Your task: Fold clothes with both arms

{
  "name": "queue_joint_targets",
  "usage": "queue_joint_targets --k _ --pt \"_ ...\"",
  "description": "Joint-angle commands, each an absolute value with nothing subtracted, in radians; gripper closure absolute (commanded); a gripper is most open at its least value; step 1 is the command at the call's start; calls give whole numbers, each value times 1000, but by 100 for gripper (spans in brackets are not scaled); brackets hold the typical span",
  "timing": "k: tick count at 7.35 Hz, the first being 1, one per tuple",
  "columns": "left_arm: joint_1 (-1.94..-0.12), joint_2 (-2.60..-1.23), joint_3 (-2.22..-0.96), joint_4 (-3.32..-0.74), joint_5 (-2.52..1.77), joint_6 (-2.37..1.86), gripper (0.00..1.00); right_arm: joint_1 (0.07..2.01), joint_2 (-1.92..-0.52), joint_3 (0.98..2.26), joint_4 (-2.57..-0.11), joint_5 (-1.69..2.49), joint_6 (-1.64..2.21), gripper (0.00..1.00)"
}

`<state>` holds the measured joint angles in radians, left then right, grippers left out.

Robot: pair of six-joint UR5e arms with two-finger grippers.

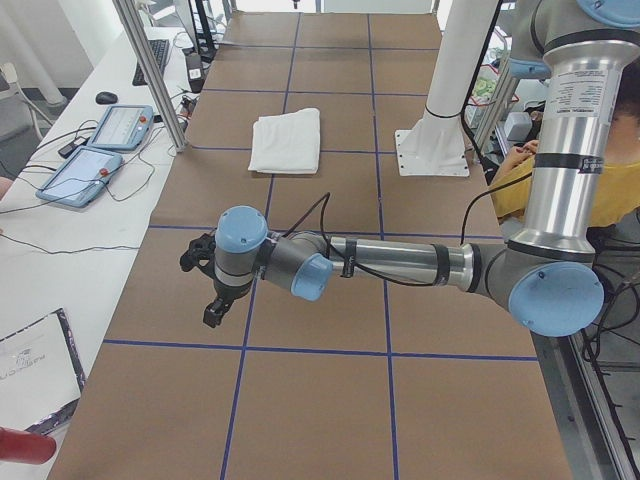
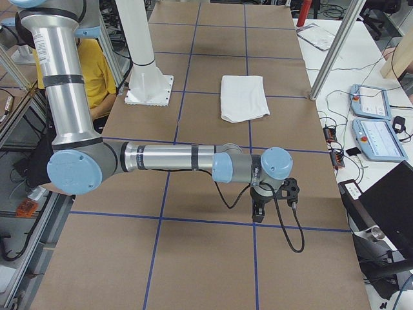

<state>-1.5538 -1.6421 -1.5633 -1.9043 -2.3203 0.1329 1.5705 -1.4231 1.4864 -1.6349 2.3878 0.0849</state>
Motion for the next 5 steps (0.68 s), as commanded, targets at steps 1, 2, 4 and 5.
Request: queue_joint_targets --k 1,2,4,5 --pt "-1557 -1592 -1592 -1881 -2324 133 1 1569 -1491 1600 -1683 2387 83 0" --pt "-1557 -1585 -1594 -1882 -2324 138 1 1569 -1497 1603 -1674 2387 84 0" --pt "-1557 -1577 -1598 -1884 -2326 143 1 1566 -1497 1609 -1672 2387 84 0" --pt "-1557 -1568 -1621 -1884 -2326 143 1 1565 -1496 1608 -1672 2387 90 0"
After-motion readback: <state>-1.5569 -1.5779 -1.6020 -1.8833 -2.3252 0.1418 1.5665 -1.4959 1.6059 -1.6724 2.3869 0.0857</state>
